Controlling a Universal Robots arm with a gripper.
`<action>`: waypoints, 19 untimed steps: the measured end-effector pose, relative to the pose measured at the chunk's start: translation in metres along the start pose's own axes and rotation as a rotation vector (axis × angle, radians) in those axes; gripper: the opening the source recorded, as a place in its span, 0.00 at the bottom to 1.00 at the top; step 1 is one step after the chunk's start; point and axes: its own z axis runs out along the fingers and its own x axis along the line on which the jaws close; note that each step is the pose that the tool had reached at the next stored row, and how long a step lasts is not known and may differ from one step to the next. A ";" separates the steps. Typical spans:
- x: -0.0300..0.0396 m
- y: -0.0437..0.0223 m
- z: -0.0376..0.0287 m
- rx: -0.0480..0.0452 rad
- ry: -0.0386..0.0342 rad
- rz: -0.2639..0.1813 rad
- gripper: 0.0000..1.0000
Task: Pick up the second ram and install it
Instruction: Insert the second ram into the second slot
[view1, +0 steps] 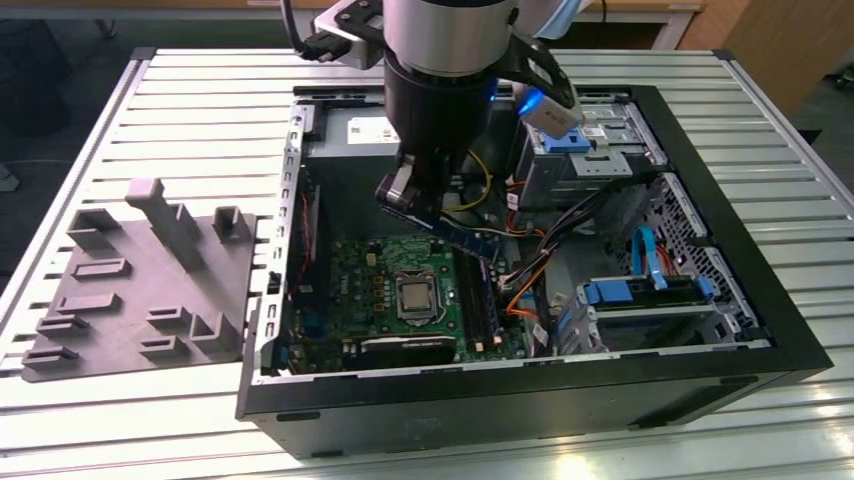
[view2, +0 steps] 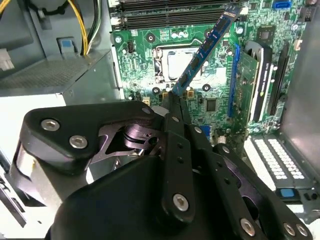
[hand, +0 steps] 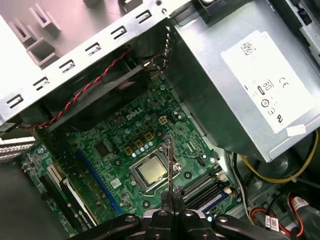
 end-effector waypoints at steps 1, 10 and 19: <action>0.0000 0.0000 0.0000 0.0003 -0.0004 0.011 0.12; 0.0000 0.0000 0.0001 0.0037 -0.0046 0.114 0.12; 0.0000 0.0000 0.0004 0.0074 -0.0094 0.230 0.12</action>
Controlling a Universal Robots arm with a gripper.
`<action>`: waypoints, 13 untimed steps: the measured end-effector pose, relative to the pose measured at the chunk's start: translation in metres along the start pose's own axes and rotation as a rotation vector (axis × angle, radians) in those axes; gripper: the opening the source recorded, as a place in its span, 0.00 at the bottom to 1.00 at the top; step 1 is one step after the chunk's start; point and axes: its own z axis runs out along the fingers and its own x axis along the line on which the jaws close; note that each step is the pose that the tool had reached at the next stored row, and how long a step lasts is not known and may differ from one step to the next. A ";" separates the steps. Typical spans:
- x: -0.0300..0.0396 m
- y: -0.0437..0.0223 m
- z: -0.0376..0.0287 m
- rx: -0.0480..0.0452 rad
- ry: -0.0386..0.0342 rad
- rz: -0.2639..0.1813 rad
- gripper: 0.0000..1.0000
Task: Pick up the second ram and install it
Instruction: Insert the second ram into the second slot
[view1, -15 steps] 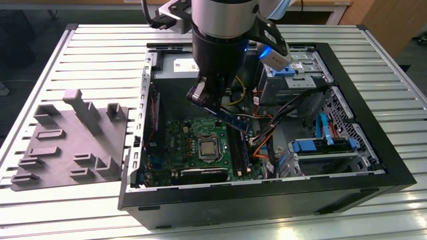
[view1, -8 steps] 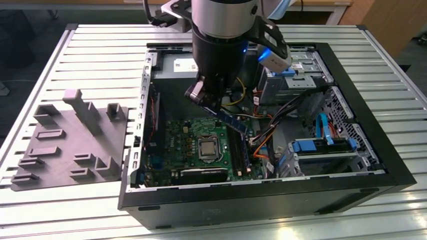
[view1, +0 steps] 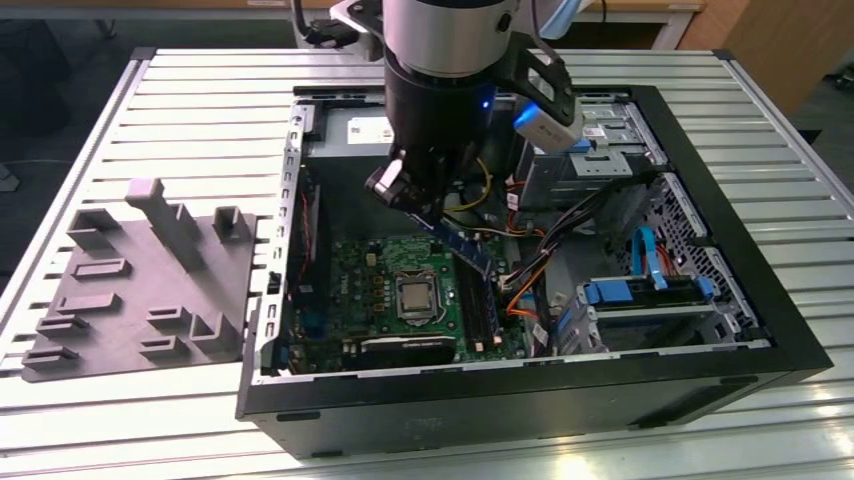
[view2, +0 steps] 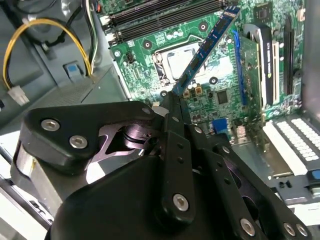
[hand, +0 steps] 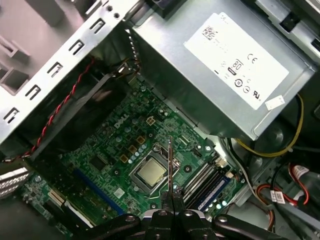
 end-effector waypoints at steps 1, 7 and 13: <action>0.0000 0.0000 0.0000 0.0005 -0.0006 0.016 0.12; 0.0000 0.0000 0.0003 0.0033 -0.0042 0.102 0.12; 0.0000 0.0000 0.0005 0.0062 -0.0078 0.192 0.12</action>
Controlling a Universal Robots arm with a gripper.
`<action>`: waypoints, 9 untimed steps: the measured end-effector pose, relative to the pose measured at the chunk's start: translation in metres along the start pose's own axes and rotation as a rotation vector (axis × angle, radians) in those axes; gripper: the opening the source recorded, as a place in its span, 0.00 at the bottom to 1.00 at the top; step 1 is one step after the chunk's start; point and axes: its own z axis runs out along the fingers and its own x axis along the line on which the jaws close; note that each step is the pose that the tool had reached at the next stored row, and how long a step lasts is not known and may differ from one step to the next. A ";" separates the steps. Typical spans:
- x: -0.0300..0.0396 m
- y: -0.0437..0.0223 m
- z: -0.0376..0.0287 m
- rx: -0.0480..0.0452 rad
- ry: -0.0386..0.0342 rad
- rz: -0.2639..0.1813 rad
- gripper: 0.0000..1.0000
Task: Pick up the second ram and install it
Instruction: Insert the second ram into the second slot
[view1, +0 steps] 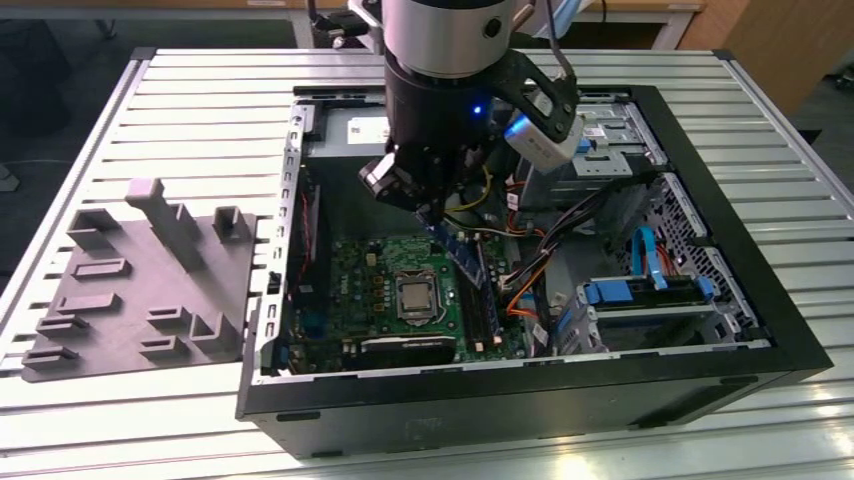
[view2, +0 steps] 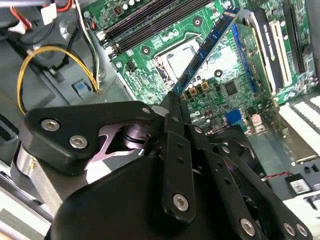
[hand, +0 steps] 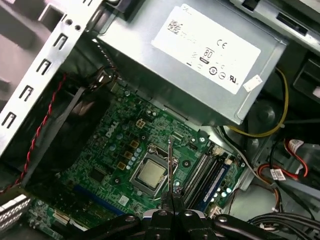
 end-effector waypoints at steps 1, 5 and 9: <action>0.0000 0.0000 0.0000 0.0005 -0.0006 0.015 0.12; 0.0000 0.0000 0.0002 0.0023 -0.0031 0.075 0.12; 0.0000 0.0000 0.0003 0.0043 -0.0056 0.134 0.12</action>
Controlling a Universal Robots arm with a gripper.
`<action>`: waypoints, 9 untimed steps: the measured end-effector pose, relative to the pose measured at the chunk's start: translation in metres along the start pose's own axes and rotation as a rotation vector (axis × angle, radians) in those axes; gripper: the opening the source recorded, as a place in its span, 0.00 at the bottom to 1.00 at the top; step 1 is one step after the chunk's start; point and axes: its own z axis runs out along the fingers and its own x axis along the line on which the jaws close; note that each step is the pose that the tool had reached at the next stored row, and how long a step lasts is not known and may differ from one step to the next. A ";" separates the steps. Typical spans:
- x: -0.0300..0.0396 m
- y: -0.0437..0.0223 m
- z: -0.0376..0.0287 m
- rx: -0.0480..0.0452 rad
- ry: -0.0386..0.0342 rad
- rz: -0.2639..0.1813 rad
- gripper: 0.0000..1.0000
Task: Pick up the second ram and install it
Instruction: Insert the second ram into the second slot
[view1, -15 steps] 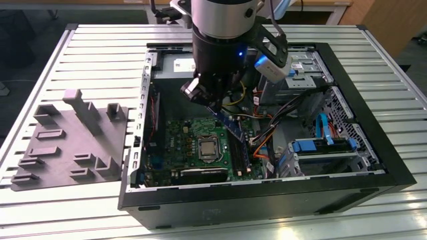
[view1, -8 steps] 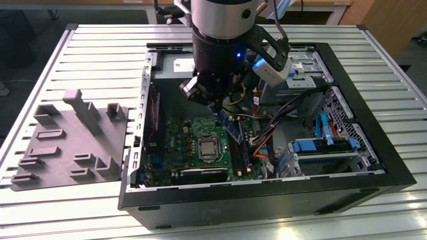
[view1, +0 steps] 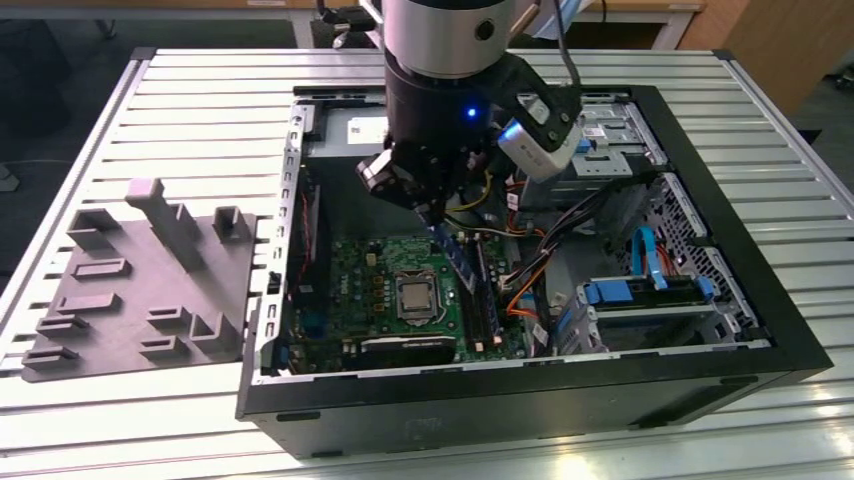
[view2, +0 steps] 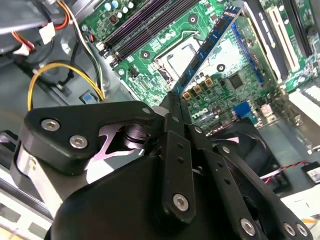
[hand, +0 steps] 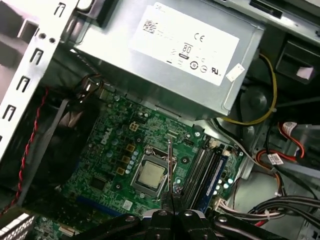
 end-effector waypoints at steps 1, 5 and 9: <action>0.0000 0.0000 0.0000 0.0004 -0.0006 0.014 0.12; 0.0000 0.0000 0.0002 0.0023 -0.0030 0.071 0.12; 0.0000 0.0000 0.0003 0.0041 -0.0054 0.129 0.12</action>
